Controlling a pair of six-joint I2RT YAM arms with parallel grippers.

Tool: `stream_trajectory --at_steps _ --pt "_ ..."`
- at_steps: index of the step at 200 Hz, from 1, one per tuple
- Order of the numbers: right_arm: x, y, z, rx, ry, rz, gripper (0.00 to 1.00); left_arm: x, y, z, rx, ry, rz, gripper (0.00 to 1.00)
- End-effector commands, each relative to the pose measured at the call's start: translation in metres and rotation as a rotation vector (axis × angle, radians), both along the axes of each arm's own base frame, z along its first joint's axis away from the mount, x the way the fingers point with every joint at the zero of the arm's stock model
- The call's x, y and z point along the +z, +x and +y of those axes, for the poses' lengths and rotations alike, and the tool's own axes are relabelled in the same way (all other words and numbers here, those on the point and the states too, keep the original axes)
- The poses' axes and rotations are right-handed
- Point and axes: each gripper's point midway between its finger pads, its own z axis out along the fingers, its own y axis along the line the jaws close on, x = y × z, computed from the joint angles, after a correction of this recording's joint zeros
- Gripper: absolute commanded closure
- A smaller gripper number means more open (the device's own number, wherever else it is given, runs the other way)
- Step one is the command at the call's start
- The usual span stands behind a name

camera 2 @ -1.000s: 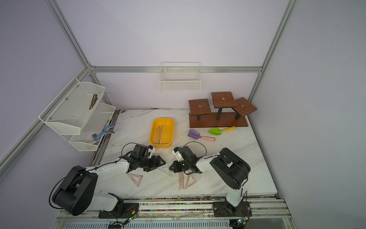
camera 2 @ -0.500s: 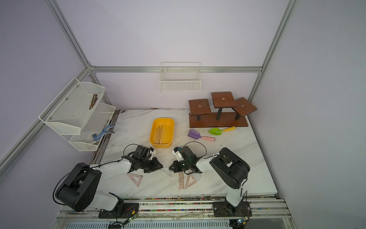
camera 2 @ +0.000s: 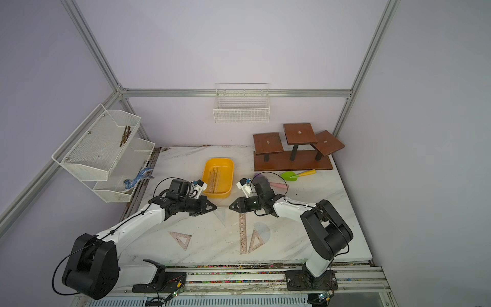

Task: Put the scattered rulers into the storage box
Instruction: Pick up the ruler from the center of the board.

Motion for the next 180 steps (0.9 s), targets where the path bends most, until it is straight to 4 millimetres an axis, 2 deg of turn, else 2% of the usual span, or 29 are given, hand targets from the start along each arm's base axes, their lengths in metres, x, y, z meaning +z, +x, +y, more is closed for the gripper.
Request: stream_trajectory --at_steps 1,23,48,61,97,113,140,180 --pt "0.031 -0.023 0.009 0.164 0.138 0.031 0.47 0.045 -0.016 -0.015 -0.185 -0.154 -0.087 1.0" --pt "0.05 -0.029 0.015 0.214 0.245 0.057 0.4 0.061 -0.021 -0.024 -0.263 -0.237 -0.107 1.0" --pt "0.066 -0.031 0.019 0.243 0.319 0.078 0.42 0.069 -0.022 -0.027 -0.289 -0.276 -0.122 1.0" --pt "0.071 -0.032 0.019 0.251 0.342 0.083 0.49 0.068 -0.02 -0.027 -0.285 -0.276 -0.122 1.0" --pt "0.074 -0.036 0.018 0.266 0.361 0.103 0.79 0.065 -0.016 -0.028 -0.273 -0.284 -0.117 1.0" --pt "0.073 -0.037 0.018 0.267 0.36 0.108 0.89 0.066 -0.014 -0.027 -0.265 -0.283 -0.124 1.0" --pt "0.073 -0.037 0.018 0.267 0.366 0.116 1.0 0.065 -0.011 -0.026 -0.252 -0.282 -0.129 1.0" --pt "0.08 -0.032 0.021 0.248 0.396 0.135 1.0 0.06 -0.003 -0.021 -0.218 -0.274 -0.128 1.0"
